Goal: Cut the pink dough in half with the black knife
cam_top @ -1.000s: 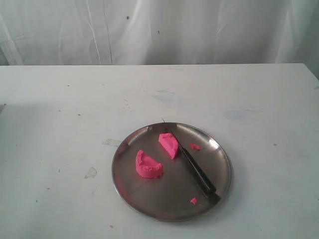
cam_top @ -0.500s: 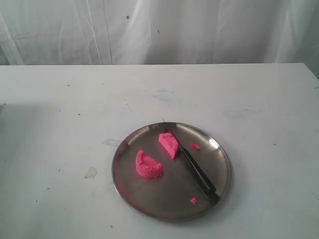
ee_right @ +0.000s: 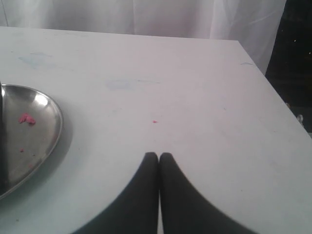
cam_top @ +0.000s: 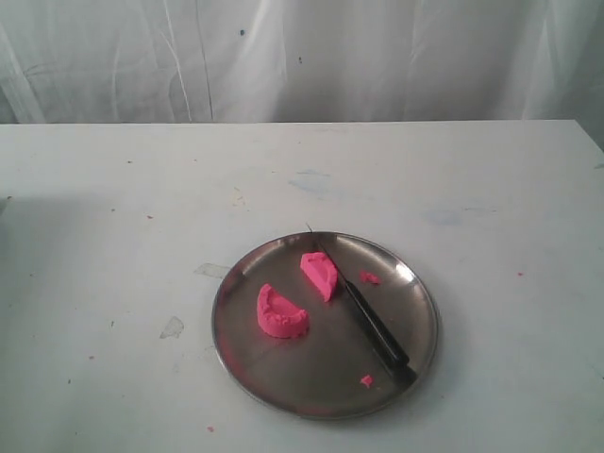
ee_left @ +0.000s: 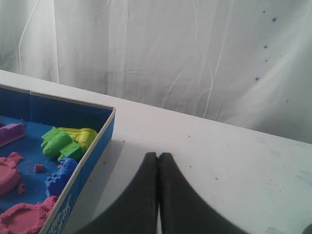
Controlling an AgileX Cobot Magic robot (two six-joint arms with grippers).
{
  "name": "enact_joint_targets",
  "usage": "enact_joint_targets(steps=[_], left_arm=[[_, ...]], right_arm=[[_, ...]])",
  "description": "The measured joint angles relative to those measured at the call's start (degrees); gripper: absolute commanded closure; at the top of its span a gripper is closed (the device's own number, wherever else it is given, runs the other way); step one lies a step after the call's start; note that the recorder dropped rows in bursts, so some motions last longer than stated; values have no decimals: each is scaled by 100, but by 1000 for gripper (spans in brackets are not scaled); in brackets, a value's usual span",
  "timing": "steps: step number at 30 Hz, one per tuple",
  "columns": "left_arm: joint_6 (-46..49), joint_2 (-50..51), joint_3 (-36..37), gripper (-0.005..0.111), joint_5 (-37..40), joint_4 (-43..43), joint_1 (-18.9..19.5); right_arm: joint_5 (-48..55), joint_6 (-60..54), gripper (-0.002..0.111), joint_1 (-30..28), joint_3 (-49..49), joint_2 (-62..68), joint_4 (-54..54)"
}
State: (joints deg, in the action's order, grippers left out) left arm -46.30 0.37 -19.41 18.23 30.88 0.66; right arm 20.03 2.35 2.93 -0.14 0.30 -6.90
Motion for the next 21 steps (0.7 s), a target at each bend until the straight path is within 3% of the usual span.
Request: enact_joint_targets(steps=[17,21], left_arm=[[0,0,69,107,-112,0,0],[105,0,371,107,153,-581,0]], right_arm=[[0,0,108,0,0,0,0],[0,0,108,0,0,0,0]])
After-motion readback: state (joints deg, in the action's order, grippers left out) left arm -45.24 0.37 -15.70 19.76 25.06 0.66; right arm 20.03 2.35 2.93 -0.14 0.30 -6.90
